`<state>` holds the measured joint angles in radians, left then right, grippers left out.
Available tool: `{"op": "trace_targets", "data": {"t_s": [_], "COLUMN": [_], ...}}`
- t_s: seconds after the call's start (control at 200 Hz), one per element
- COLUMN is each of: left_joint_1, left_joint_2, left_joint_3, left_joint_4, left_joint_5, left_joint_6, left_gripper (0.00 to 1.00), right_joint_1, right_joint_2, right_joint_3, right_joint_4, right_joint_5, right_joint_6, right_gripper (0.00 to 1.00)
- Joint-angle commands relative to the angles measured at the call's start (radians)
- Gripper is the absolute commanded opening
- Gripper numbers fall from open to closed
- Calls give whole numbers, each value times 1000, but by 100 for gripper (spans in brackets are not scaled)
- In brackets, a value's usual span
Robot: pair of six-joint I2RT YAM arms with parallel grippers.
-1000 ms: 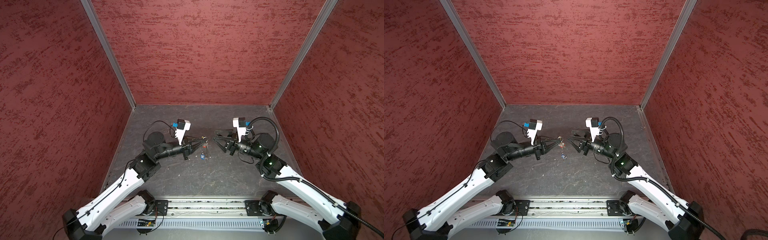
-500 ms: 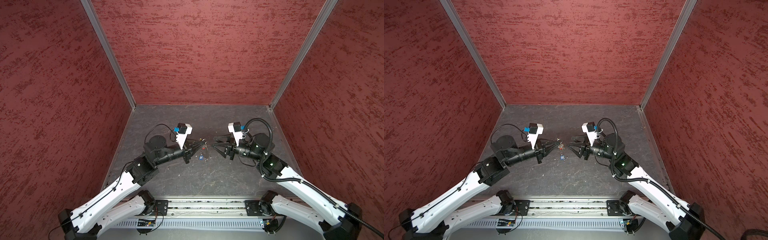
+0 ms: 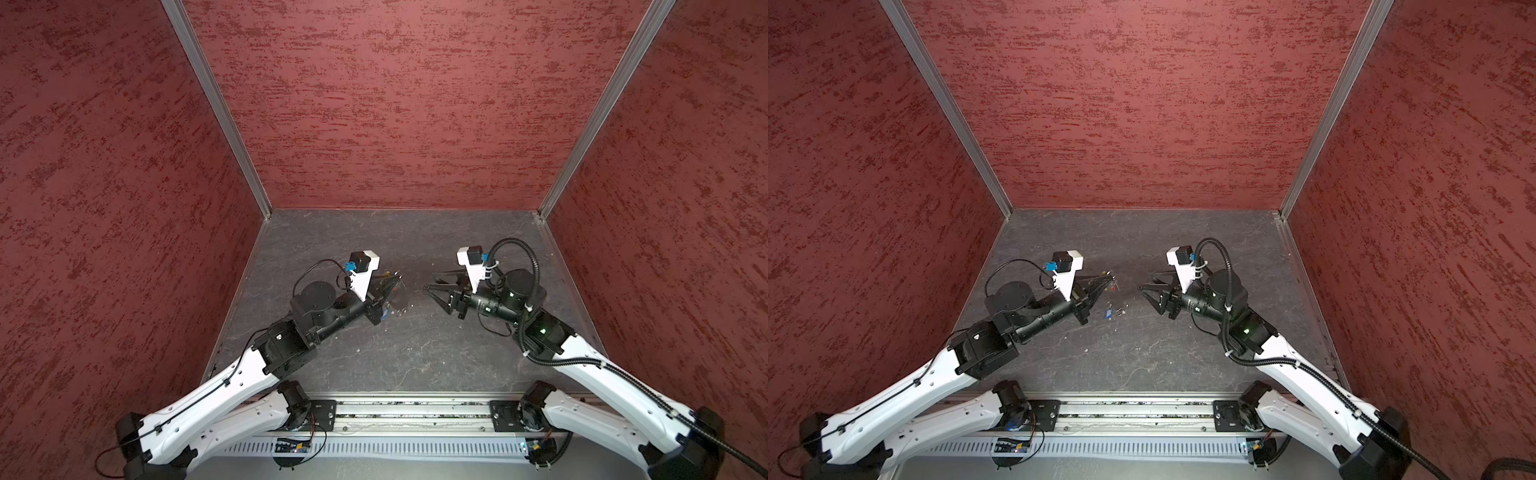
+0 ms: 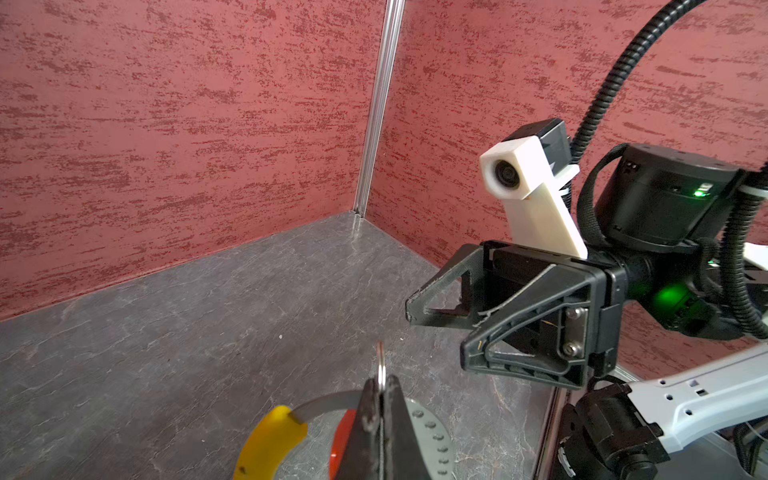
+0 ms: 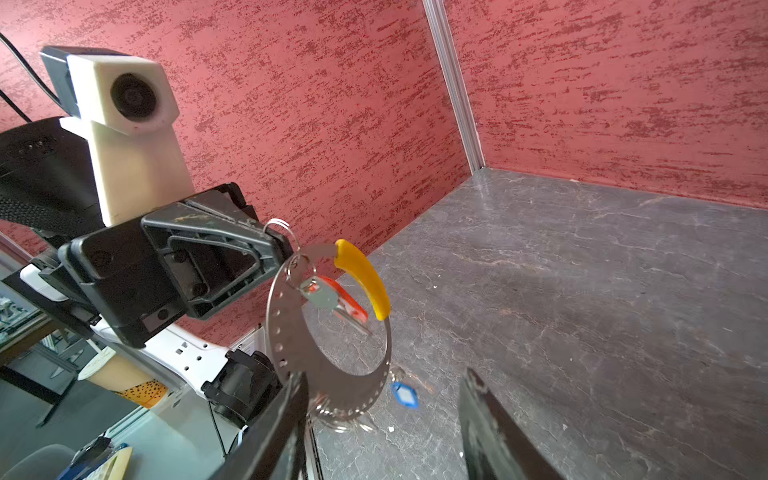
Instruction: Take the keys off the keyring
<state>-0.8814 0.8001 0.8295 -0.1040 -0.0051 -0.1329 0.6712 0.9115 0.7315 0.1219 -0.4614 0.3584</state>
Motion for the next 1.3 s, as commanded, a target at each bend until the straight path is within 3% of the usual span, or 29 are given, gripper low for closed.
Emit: {"op": "trace_targets", "data": {"t_s": [0.0, 0.741, 0.902, 1.137, 1.298], "left_joint_1": [-5, -5, -4, 31, 91], "left_joint_2": [-7, -10, -9, -14, -48], "left_joint_3": [-8, -17, -19, -14, -42], "left_joint_4": [61, 69, 90, 142, 203], "left_joint_5": [-13, 72, 164, 314, 423], "left_joint_6": [23, 23, 21, -44, -118], "left_gripper": [0, 0, 0, 0, 0], "right_joint_1": [3, 4, 5, 5, 5], "right_joint_2": [-15, 3, 14, 42, 16], "right_joint_3": [-4, 3, 17, 37, 39], "right_joint_4": [-2, 23, 85, 328, 294], "right_joint_5": [9, -41, -113, -241, -236], "right_joint_6": [-21, -17, 13, 160, 140], "right_gripper": [58, 58, 59, 59, 54]}}
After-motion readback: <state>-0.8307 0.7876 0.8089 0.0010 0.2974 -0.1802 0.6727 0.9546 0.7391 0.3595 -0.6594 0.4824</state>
